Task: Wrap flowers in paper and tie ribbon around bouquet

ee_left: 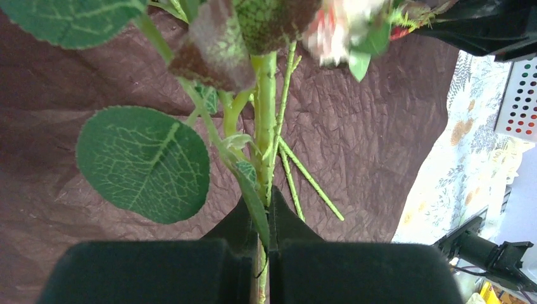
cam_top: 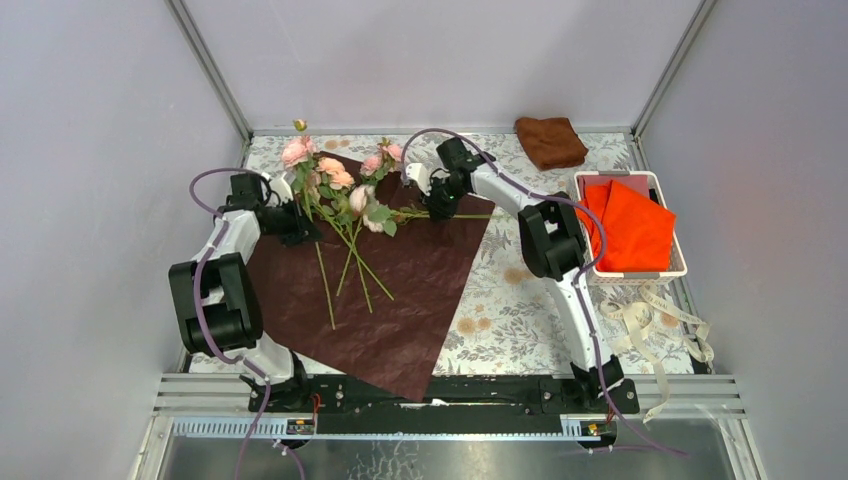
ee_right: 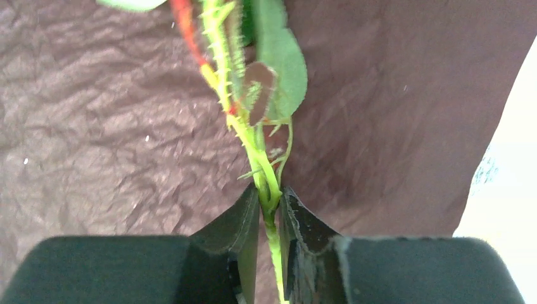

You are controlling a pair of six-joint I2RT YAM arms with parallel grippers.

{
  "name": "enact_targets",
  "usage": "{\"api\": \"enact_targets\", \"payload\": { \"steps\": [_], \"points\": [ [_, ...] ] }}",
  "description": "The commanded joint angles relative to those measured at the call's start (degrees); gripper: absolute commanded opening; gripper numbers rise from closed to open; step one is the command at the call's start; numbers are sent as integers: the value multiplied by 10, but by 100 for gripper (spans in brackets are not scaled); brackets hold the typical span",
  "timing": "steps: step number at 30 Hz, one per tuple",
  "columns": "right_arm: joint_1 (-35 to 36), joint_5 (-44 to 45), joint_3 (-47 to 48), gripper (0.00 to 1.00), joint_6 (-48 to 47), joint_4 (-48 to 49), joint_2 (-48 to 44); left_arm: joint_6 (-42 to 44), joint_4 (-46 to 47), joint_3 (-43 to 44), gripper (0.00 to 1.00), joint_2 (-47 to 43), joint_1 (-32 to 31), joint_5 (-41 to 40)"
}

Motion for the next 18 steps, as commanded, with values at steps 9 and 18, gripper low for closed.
{"api": "enact_targets", "payload": {
  "steps": [9, 18],
  "points": [
    [3, 86, -172, 2, 114, 89, -293, -78, 103, 44, 0, 67, -60, -13],
    [4, 5, -401, 0, 719, 529, -436, -118, 127, 90, 0, 161, -132, -44]
  ]
}}
